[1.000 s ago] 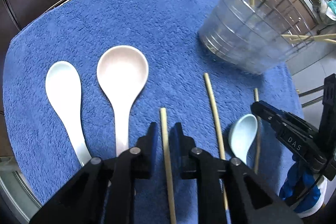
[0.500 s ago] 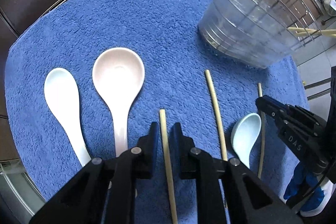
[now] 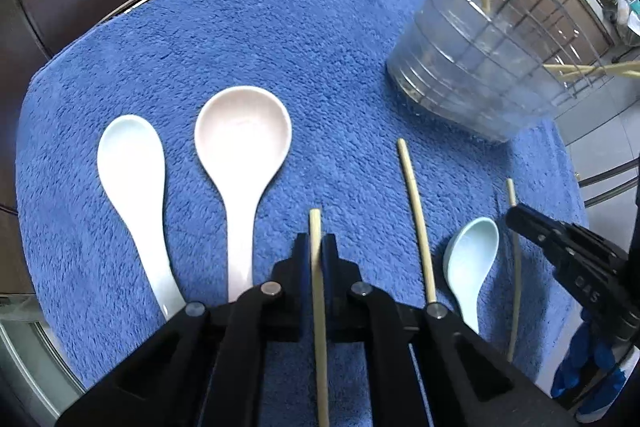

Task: Organize utensils
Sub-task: 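Lift both held chopsticks off the towel toward the holder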

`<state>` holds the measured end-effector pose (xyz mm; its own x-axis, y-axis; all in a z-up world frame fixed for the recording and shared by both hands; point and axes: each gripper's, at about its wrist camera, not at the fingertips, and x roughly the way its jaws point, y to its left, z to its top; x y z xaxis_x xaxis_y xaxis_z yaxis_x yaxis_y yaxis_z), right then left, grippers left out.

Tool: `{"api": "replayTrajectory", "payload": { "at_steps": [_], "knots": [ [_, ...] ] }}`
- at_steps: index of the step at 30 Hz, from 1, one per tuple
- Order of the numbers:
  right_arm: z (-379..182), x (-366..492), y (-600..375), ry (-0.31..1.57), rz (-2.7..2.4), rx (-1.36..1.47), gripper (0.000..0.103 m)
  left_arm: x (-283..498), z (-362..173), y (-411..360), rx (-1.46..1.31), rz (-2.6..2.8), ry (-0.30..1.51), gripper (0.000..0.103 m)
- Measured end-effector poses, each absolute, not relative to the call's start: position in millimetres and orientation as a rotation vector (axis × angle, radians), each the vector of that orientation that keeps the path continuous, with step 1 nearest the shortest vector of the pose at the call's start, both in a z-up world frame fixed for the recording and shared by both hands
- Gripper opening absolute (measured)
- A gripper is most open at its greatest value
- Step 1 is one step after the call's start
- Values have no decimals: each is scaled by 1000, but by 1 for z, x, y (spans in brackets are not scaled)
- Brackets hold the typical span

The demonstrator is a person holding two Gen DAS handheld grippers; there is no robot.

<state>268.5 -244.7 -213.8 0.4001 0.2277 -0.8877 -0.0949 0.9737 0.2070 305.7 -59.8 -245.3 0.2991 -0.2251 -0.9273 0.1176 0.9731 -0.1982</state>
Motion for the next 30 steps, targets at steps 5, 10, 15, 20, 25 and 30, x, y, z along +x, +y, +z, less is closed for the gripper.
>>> {"api": "replayTrajectory", "payload": {
  "at_steps": [5,10,15,20,25,30],
  "knots": [
    [-197,243,-248,1062,255,125,6,283,-232,-63,-75,-221,1149,5],
    [-187,218,-253,992,288,167,6,259,-210,-71,-33,-223,1041,5],
    [-172,194,-259,920,314,219,6,231,-185,-78,25,-231,931,5],
    [-157,174,-263,850,308,221,6,207,-159,-79,73,-237,819,5],
    [-152,160,-267,785,302,245,6,189,-143,-86,110,-247,736,5],
    [-145,152,-261,754,299,227,6,175,-128,-90,133,-252,682,5]
  ]
}}
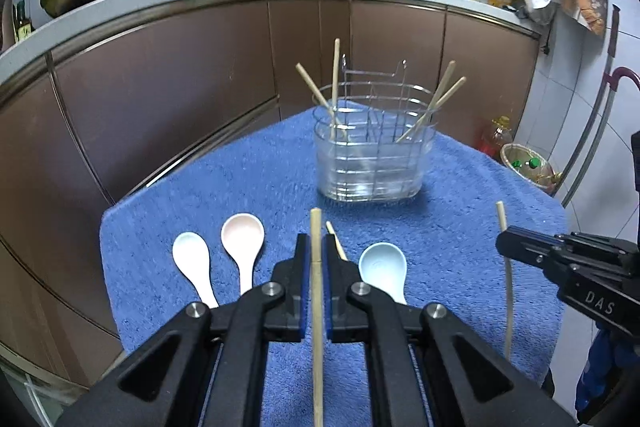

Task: Organize utensils
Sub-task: 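Lift both held chopsticks off the towel toward the holder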

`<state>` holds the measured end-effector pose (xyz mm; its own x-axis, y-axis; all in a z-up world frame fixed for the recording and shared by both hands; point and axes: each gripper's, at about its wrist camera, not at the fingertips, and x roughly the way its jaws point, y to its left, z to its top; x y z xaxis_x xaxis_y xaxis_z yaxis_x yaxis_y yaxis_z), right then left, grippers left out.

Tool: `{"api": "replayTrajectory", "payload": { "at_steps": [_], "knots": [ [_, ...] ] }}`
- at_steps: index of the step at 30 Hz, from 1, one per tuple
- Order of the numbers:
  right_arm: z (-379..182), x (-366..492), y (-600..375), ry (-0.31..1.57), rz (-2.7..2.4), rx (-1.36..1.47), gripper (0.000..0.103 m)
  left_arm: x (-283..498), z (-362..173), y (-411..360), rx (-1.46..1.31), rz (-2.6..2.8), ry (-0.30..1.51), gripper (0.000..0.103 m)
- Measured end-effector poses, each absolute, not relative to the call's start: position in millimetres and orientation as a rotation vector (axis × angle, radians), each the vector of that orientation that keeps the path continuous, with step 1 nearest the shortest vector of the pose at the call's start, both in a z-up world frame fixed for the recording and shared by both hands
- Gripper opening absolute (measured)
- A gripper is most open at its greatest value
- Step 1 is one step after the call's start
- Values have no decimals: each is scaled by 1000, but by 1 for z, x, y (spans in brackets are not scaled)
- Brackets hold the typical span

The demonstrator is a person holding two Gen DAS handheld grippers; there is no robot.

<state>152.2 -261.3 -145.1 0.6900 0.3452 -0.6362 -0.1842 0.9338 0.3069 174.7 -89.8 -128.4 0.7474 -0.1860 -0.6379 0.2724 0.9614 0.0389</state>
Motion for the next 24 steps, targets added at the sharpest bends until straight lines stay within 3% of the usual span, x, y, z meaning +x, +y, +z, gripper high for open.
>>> {"api": "replayTrajectory", "payload": {
  "at_steps": [13,24],
  "knots": [
    [-116,138,-248,640,331,188,6,158,-115,-96,162,-244,590,5],
    [-80,148,-244,484,369,178,6,179,-89,-78,-11,-334,569,5]
  ]
}}
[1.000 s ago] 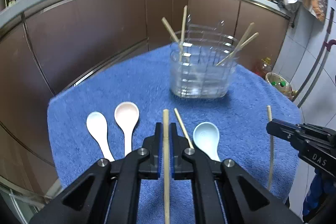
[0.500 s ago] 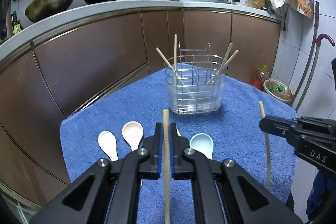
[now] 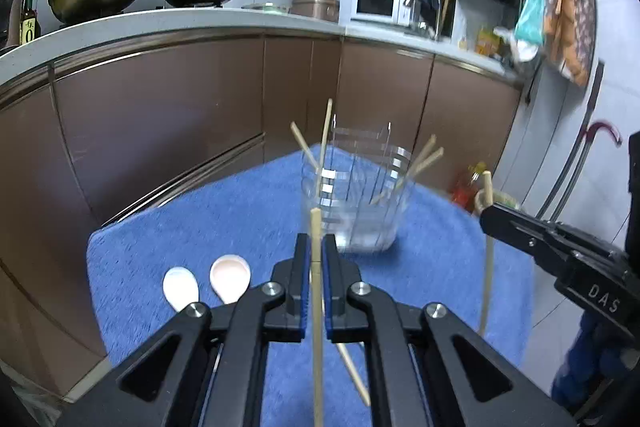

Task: Organize utensils
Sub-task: 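Lift both held chopsticks off the towel toward the holder, then lower the chopsticks into the holder and open both tools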

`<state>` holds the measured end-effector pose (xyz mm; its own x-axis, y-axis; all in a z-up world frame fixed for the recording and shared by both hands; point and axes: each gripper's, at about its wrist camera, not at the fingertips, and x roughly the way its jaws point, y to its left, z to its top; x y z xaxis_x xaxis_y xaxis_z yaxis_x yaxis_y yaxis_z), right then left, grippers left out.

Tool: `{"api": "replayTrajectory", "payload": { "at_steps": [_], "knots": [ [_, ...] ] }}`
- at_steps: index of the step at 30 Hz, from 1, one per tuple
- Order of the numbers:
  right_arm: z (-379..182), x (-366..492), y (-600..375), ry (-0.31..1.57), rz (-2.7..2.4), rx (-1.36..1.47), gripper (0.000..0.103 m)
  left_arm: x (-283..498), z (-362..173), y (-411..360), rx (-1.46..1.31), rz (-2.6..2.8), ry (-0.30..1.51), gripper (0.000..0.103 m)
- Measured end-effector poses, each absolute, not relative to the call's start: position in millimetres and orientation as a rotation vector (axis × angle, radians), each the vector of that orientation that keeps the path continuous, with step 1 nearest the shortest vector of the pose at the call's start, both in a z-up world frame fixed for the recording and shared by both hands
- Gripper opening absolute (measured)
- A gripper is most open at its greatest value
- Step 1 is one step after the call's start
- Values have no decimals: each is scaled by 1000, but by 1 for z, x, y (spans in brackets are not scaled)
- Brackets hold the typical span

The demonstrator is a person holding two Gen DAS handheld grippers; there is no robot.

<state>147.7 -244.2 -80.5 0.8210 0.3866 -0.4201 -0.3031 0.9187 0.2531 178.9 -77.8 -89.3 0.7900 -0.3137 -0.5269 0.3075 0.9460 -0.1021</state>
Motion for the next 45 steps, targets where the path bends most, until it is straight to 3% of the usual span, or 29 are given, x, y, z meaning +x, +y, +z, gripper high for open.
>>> {"api": "replayTrajectory", "payload": {
  "at_steps": [13,22,32,40,45],
  "knots": [
    [0,200,-236,165,382,159,6,243,-4,-74,-176,-391,357,5],
    [9,255,-250,53,253,157,6,292,27,-90,-244,-300,182,5],
    [-33,298,-266,86,157,156,6,343,-4,-132,-186,-181,162,5],
    [-71,304,-272,161,101,166,7,364,-59,-139,-185,-125,208,5],
    [-85,296,-269,207,105,158,9,363,-81,-132,-189,-121,252,11]
  ]
}}
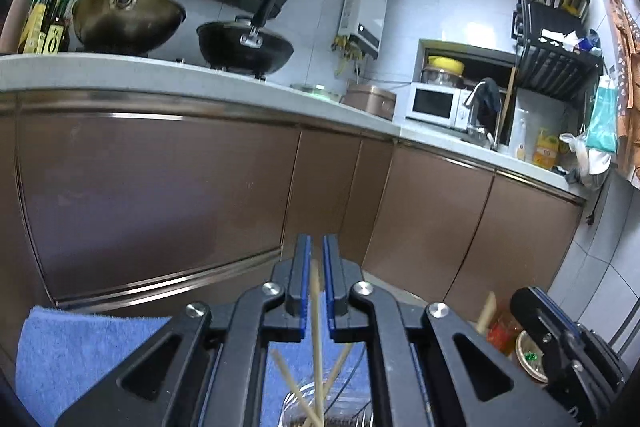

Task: Organize utensils
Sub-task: 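Lower the chopsticks into the holder and open both tools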

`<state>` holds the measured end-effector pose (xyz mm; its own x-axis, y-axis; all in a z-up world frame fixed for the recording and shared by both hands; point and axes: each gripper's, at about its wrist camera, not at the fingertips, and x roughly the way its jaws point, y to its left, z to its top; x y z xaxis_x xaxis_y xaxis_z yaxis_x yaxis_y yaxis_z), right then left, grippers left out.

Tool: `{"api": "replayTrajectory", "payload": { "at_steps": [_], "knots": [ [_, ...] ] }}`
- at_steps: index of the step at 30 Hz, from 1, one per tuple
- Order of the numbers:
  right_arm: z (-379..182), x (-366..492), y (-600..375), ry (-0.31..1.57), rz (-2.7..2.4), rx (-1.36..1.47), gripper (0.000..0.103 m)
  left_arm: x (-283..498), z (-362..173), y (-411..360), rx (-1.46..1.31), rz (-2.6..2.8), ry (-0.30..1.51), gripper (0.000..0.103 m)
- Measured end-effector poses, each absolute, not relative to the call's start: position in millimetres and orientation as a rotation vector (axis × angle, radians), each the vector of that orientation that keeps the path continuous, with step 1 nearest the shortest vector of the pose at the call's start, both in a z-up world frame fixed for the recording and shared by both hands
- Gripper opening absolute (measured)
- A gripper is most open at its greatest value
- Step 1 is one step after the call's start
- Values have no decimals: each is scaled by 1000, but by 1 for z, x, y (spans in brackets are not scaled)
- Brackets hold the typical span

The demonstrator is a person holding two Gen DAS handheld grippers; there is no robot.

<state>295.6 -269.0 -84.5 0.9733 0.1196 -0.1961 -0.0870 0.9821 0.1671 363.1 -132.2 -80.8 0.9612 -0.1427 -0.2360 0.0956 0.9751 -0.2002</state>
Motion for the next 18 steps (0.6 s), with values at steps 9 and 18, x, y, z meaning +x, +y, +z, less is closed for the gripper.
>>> {"api": "replayTrajectory", "payload": {
  "at_steps": [9,18],
  "knots": [
    [-77,265,-268,226,103,152,20,326,-75,-109,-193,-124,241,27],
    [-54,206,-265,195,100,121,31,265,-58,-80,-162,-149,235,37]
  ]
}}
